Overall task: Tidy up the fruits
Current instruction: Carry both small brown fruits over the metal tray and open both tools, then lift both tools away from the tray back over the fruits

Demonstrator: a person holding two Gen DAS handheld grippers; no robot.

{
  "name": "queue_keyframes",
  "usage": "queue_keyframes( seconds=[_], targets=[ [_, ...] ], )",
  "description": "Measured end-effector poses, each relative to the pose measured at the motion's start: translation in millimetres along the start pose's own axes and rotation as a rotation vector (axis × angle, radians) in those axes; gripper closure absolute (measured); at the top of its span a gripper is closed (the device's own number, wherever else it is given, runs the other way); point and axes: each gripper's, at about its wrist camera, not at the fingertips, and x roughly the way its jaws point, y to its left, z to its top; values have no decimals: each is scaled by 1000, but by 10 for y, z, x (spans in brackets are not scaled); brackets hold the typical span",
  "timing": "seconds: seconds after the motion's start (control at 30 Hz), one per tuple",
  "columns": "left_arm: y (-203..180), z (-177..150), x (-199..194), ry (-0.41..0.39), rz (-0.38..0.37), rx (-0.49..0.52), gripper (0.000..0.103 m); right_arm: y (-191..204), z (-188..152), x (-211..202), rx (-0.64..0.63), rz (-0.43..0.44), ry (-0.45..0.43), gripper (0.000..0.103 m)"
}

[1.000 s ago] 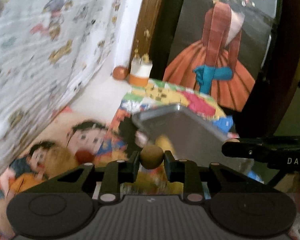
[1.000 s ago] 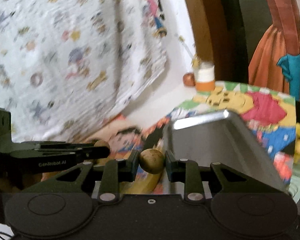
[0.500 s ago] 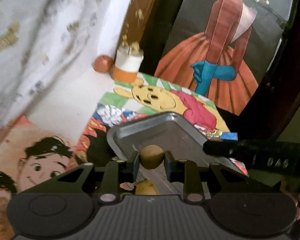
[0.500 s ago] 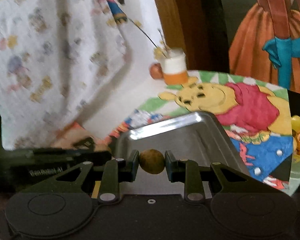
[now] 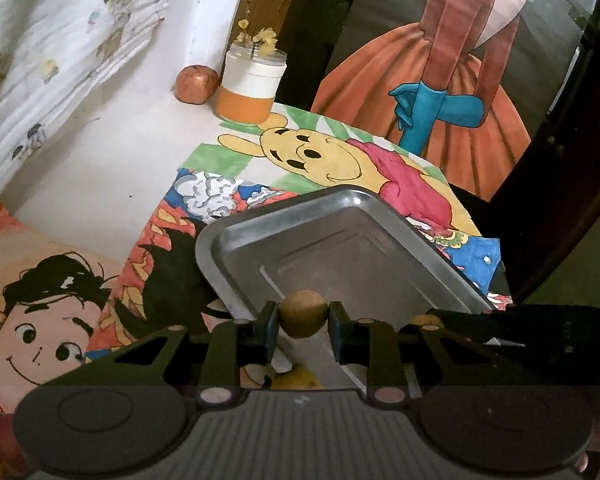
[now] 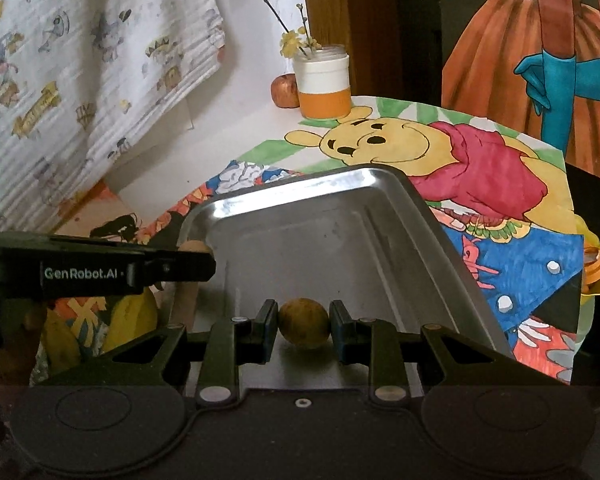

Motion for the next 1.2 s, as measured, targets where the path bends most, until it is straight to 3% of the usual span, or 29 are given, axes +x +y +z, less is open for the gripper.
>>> queue_keyframes(
  seconds=[0.13,0.3,0.4,0.53,0.67,0.8,1.0,1.2],
  targets=[
    [-2,-5,-4,0,-6,-10,73,-1,-32,-22,3,-2,0,71],
    [-11,-2,-56,-11,-3,-22,66,4,-55,-120,8,-7,-17,68],
    [-22,-2,-133,-24,-3,-26,62,32,-54,-241,2,-14,-42,61],
    [-60,-13,-347,-68,7,-31,36,77,-57,-490,1,-22,-94,45],
    [-116,-41,-628,-123,17,-23,17,125,-95,-812,3,-21,-162,23],
    [-187,-121,-967,-200,37,-14,2,197,-166,-1164,-2,-23,-234,12],
    [-267,-299,-1420,-273,29,-16,0,333,-344,-1614,-5,-20,-314,1],
    [-269,-536,-1806,-323,53,-11,0,549,-613,-2000,-22,-18,-391,1]
  ],
)
